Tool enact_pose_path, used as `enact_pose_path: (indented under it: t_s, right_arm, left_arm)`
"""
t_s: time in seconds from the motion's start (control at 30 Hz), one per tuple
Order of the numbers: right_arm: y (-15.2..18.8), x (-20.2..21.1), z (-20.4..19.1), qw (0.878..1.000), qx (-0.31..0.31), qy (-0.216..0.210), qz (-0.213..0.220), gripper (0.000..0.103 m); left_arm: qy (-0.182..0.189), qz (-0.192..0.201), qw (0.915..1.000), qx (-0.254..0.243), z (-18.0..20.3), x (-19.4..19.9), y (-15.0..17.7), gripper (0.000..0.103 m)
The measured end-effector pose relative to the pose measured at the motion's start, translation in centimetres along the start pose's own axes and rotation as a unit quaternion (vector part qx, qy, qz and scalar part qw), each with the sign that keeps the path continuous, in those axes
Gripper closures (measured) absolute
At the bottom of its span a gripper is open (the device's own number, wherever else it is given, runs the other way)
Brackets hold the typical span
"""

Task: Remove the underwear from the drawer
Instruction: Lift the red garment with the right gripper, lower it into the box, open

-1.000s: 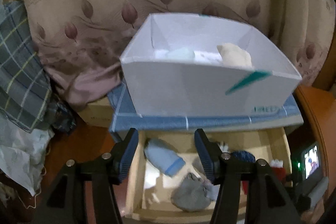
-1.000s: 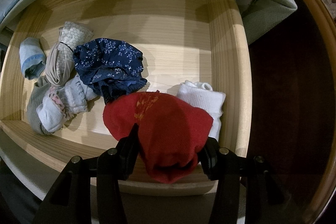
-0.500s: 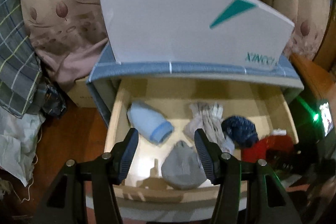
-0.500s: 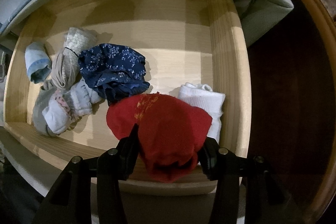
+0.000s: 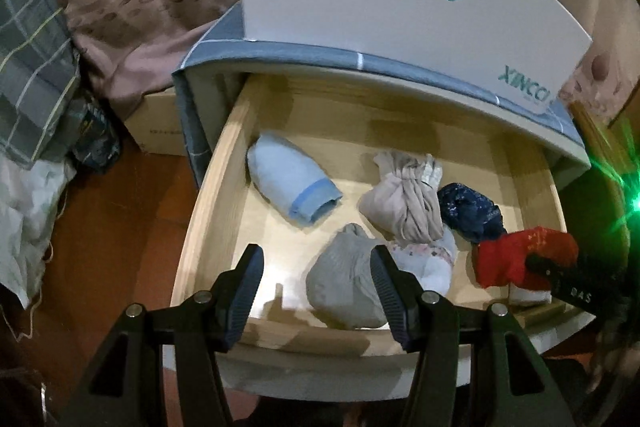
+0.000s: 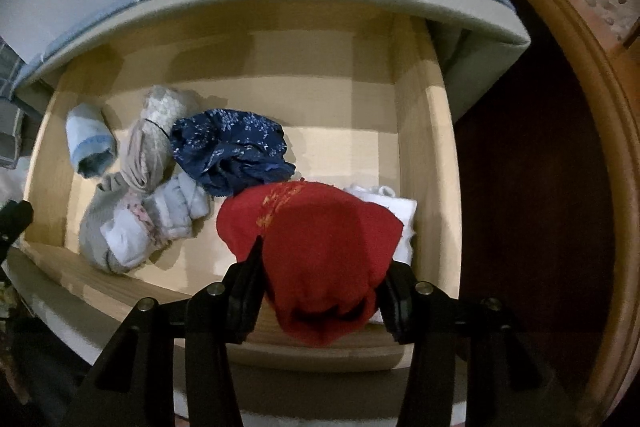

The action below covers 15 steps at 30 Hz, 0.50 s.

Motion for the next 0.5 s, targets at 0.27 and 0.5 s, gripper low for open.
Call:
enact_pose_path:
  t_s: [0.27, 0.5]
  right_arm:
    - [-0.5, 2.8, 1.3, 0.999, -0.026, -0.027, 0.006, 0.059]
    - [-1.5, 6.0, 1.5, 0.999, -0.015, -0.041, 0.020, 0.059]
  left_arm:
    - [-0.005, 0.001, 0.9998, 0.017, -0.6, 0.0, -0.1, 0.046]
    - [-0.006, 0.002, 0.9998, 0.018, -0.6, -0.1, -0.1, 0.046]
Point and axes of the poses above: each gripper's, at about its wrist camera, not at the fingertips, and x roughly against the way its jaws point, z to its right, y to its underside, the point moved 3 cm from there along -x, roughly the way its jaws point, and after that the axes turned 2 degrees about z, right-handed, at the moved point
